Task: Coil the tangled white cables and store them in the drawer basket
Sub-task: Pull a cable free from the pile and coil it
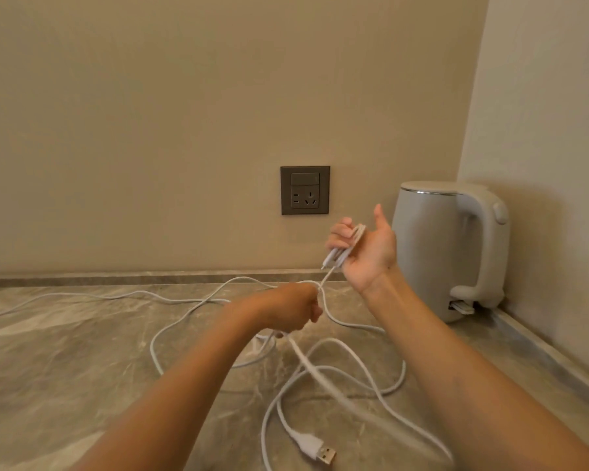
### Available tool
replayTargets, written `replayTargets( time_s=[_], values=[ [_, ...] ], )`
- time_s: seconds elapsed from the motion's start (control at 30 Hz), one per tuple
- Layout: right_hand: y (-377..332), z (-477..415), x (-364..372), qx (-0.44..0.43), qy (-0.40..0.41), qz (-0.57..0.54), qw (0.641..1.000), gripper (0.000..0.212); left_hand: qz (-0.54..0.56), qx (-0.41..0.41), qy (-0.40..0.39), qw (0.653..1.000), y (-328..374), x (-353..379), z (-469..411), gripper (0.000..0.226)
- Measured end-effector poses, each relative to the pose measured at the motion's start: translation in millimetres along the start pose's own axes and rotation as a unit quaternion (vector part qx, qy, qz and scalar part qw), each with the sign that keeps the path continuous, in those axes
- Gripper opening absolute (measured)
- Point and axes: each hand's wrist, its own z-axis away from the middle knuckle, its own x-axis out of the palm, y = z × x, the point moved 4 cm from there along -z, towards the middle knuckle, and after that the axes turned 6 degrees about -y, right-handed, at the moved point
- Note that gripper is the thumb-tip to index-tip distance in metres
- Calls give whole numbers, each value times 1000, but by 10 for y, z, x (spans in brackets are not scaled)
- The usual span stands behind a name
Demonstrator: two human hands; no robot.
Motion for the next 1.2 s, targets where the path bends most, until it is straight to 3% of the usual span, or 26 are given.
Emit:
replayTargets(
  time_s=[0.13, 0.23, 0.37, 0.5, 0.67, 0.73, 0.93, 1.07, 1.2],
  values=[
    [-155, 2, -76, -86, 70, 55, 992, 54, -62, 29, 0, 998, 173, -8, 54, 22],
    [-137, 8, -105, -93, 92, 204, 970, 57, -114, 51, 54, 991, 235, -74, 54, 25],
    [-101, -10, -133, -72, 86, 406, 907, 69, -156, 58, 155, 974, 222, -214, 127, 24],
    [-29, -56, -171, -16, 69, 571, 818, 79, -226, 43, 228, 946, 187, -299, 146, 19],
    [89, -78, -182, 59, 21, 664, 745, 89, -273, 26, 280, 920, 110, -381, 150, 14],
    [138, -48, -173, 95, -1, 674, 733, 87, -272, 31, 307, 911, 109, -409, 172, 14],
    [226, 53, -188, 258, -94, 599, 752, 89, -252, 55, 359, 897, 54, -451, 201, 21],
    [281, 115, -126, 343, -195, 439, 807, 91, -225, 63, 357, 905, -18, -452, 181, 12],
    [339, 138, -49, 360, -234, 288, 856, 91, -189, 56, 300, 933, -78, -414, 127, 11]
  ],
)
